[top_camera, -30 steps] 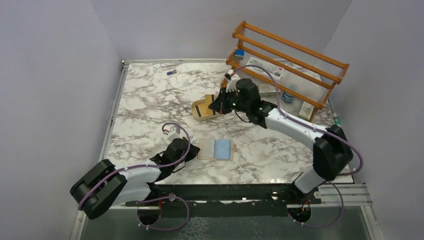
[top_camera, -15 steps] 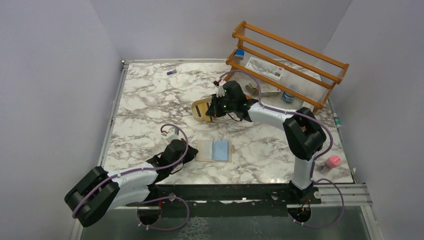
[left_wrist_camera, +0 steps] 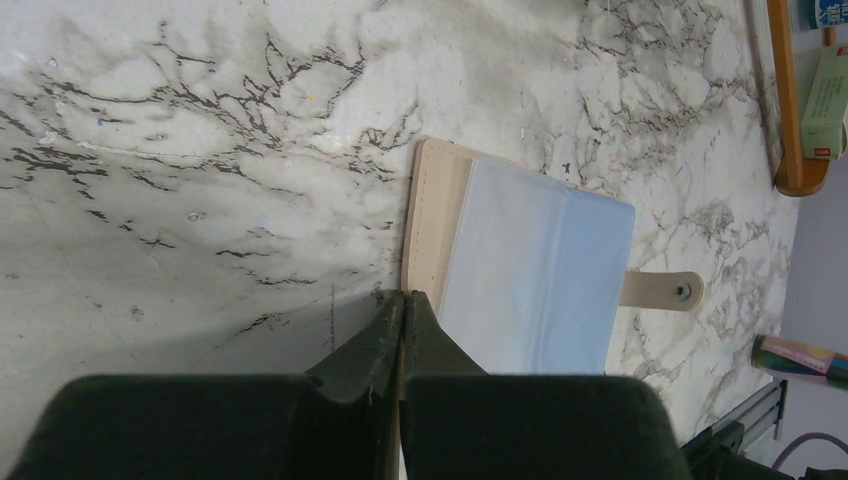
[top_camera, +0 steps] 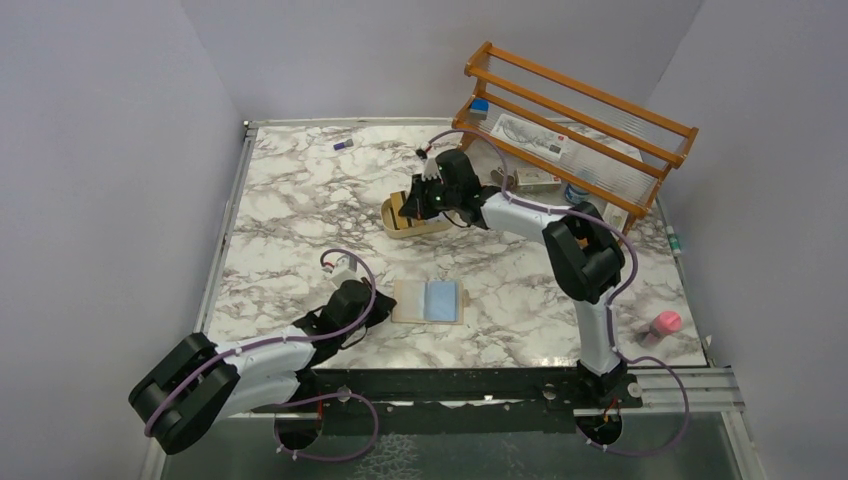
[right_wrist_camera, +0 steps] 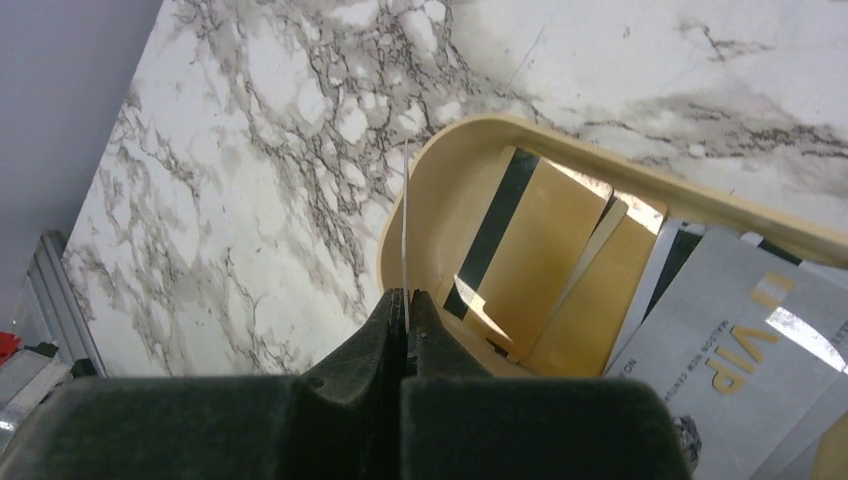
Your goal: Take the credit cards out of the card holder
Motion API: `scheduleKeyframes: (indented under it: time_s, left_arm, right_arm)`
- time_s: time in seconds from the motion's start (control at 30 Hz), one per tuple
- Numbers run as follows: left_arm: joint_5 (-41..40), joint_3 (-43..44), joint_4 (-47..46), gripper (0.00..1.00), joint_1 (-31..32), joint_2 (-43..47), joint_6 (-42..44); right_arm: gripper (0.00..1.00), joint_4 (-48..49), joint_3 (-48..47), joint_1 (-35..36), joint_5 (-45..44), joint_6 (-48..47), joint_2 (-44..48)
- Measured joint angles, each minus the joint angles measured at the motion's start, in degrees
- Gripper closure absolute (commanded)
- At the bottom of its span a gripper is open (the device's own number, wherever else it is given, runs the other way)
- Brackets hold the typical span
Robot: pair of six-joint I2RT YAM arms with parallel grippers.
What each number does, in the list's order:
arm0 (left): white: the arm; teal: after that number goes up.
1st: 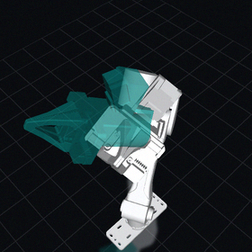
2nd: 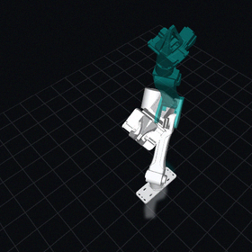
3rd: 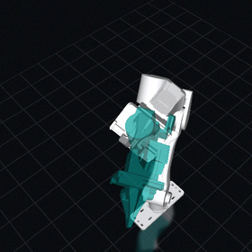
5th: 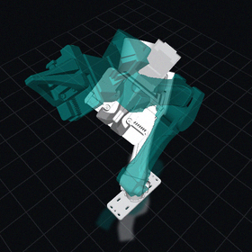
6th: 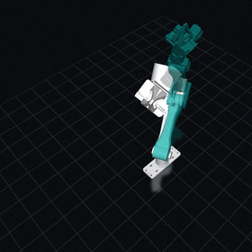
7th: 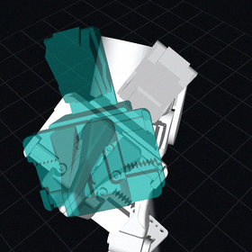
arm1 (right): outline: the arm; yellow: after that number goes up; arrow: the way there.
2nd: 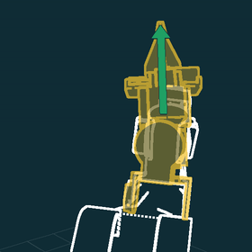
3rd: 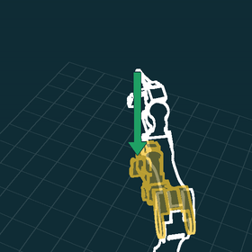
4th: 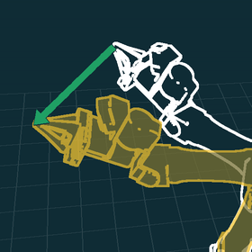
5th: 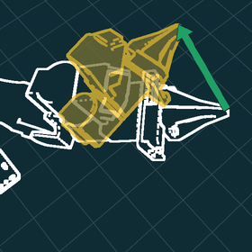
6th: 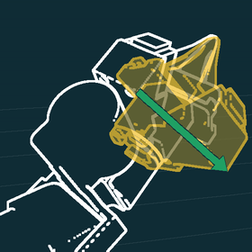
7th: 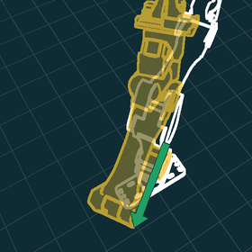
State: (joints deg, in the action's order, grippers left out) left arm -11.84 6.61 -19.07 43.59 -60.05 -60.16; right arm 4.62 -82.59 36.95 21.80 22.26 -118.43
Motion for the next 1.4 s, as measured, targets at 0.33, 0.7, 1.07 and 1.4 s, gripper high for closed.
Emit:
scheduleKeyframes:
  time_s: [0.33, 0.7, 1.07, 1.4]
  left_arm:
    - [0.0, -0.7, -0.3, 1.0, 0.0, 0.7, 0.0]
    - [0.0, -0.8, -0.7, 1.0, 0.0, 0.5, 0.0]
    - [0.0, -0.8, -1.2, 1.0, 0.0, 0.1, 0.0]
    - [-0.5, 1.5, 2.0, 0.57, 0.0, 0.1, 1.5]
  right_arm:
    - [0.99, -0.4, -5.9, -1.1, 1.3, 0.1, -5.6]
    - [0.67, -1.6, -7.4, -1.2, 3.8, 0.1, -9.5]
    - [0.25, -8.2, -12.2, -1.3, 2.4, -2.9, -10.5]
    - [0.05, -16.2, -14.8, -4.7, -6.3, -6.9, -3.2]
